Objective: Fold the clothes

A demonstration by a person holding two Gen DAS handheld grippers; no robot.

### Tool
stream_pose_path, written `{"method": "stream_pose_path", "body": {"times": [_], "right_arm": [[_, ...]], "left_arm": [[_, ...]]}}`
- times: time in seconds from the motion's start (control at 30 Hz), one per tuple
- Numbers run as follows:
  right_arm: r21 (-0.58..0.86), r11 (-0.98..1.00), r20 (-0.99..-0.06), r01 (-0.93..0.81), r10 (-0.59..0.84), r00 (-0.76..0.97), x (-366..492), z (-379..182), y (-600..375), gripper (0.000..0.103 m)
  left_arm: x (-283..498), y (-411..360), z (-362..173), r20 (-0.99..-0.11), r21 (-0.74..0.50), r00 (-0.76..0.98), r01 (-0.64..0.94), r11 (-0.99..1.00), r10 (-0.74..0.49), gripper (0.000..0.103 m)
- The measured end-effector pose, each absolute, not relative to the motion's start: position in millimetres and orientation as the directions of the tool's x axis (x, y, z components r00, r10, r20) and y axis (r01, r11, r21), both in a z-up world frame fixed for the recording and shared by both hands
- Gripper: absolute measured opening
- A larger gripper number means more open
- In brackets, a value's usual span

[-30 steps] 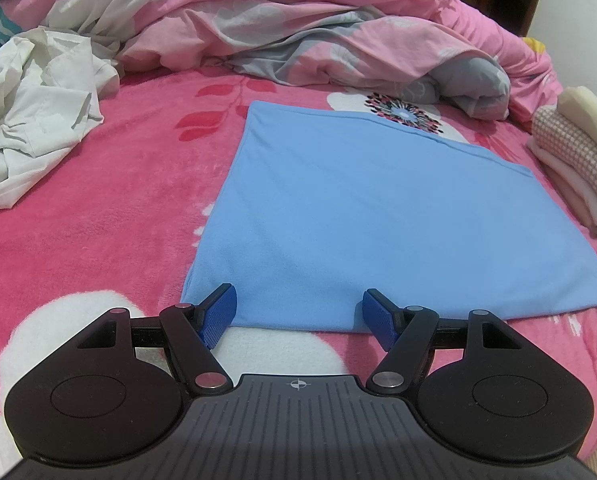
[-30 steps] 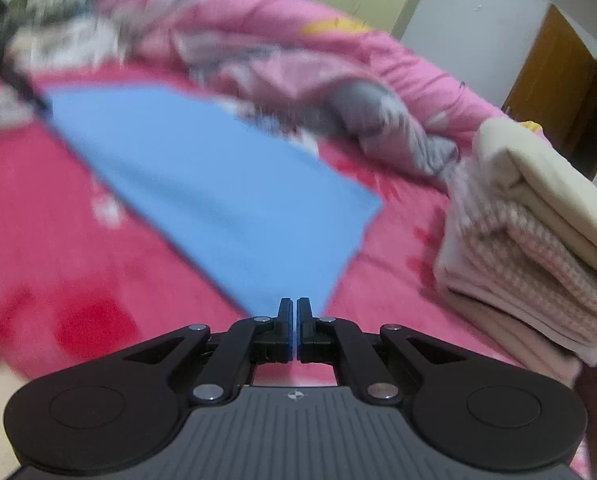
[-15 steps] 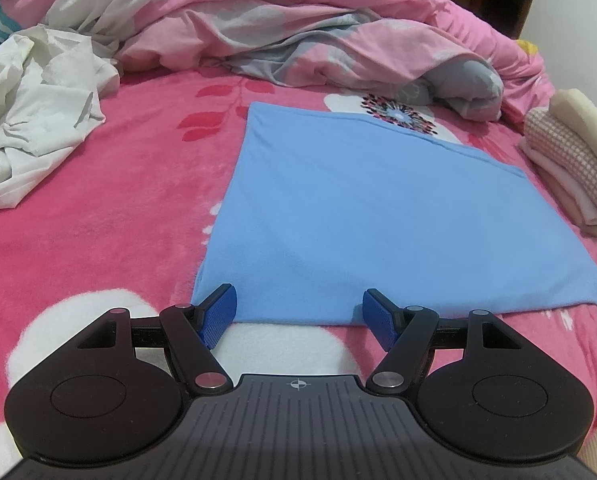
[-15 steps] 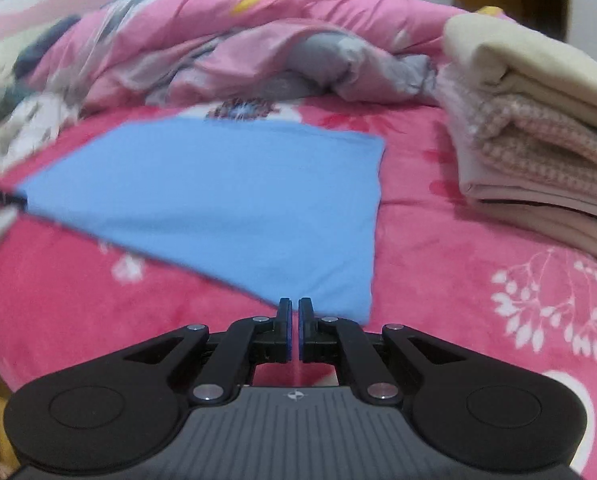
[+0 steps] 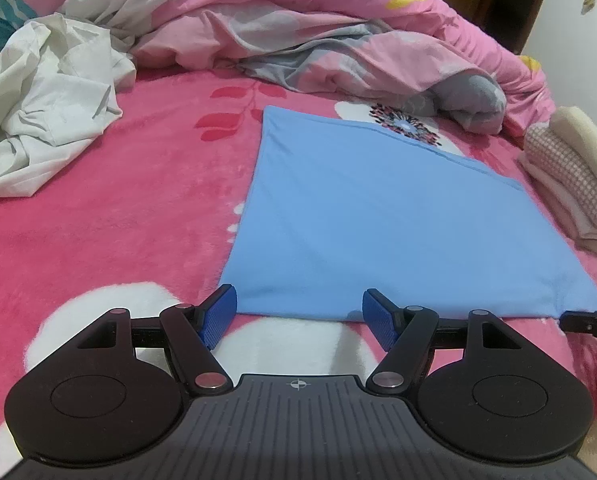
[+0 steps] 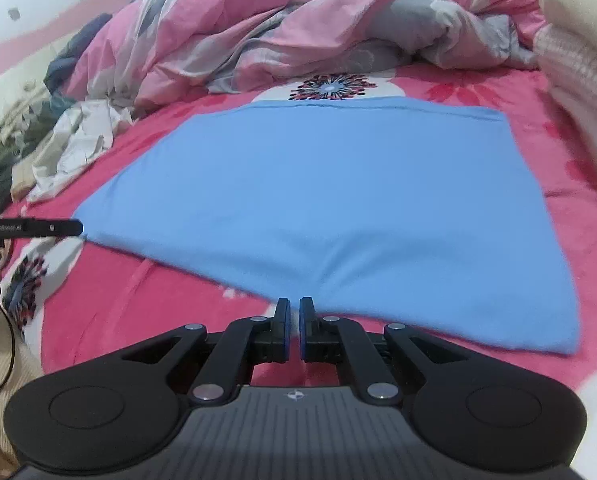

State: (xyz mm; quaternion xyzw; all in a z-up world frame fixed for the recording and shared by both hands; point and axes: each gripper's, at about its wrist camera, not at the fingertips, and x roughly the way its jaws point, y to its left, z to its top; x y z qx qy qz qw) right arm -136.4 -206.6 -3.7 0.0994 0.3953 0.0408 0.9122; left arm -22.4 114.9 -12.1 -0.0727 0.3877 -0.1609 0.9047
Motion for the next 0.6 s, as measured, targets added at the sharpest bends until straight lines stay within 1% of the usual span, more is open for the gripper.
{"method": "stream_pose_path", "body": {"times": [0.03, 0.13, 0.2, 0.23, 0.33, 0.4, 0.5, 0.6], "right_arm": [[0.208, 0.978, -0.714, 0.002, 0.150, 0.684, -137.6, 1.2, -204.1, 0.004], [0.236, 0.971, -0.663, -0.036, 0.188, 0.725, -121.9, 14.7, -192.8, 0.004], [0.250, 0.967, -0.641, -0.046, 0.201, 0.741, -104.2, 14.1, -185.4, 0.004], [0.255, 0.966, -0.639, -0.048, 0.206, 0.741, -95.5, 11.2, -181.9, 0.005], [0.250, 0.968, -0.689, -0.029, 0.199, 0.696, -83.9, -11.1, -174.1, 0.005], [0.240, 0.970, -0.689, -0.031, 0.193, 0.699, -95.5, -14.8, -170.8, 0.005], [0.239, 0.968, -0.693, -0.071, 0.221, 0.686, -107.5, -3.3, -163.7, 0.005], [0.225, 0.966, -0.655, -0.125, 0.245, 0.714, -100.1, 11.3, -148.1, 0.005]], "left_arm": [[-22.8, 115.6, -11.5, -0.677, -0.257, 0.649, 0.235, 0.937, -0.348, 0.070], [-24.3, 118.0, -10.0, -0.674, -0.265, 0.651, 0.229, 0.937, -0.350, 0.070], [-25.2, 119.6, -8.8, -0.674, -0.264, 0.654, 0.221, 0.939, -0.344, 0.070], [-25.5, 120.2, -8.1, -0.675, -0.259, 0.656, 0.216, 0.941, -0.337, 0.070], [-25.0, 125.9, -8.8, -0.675, -0.263, 0.660, 0.203, 0.943, -0.330, 0.070], [-24.0, 130.1, -10.4, -0.675, -0.270, 0.661, 0.191, 0.944, -0.327, 0.070], [-22.4, 136.3, -12.9, -0.675, -0.281, 0.663, 0.173, 0.944, -0.322, 0.070], [-22.0, 141.6, -13.9, -0.675, -0.290, 0.667, 0.156, 0.944, -0.317, 0.070]]}}
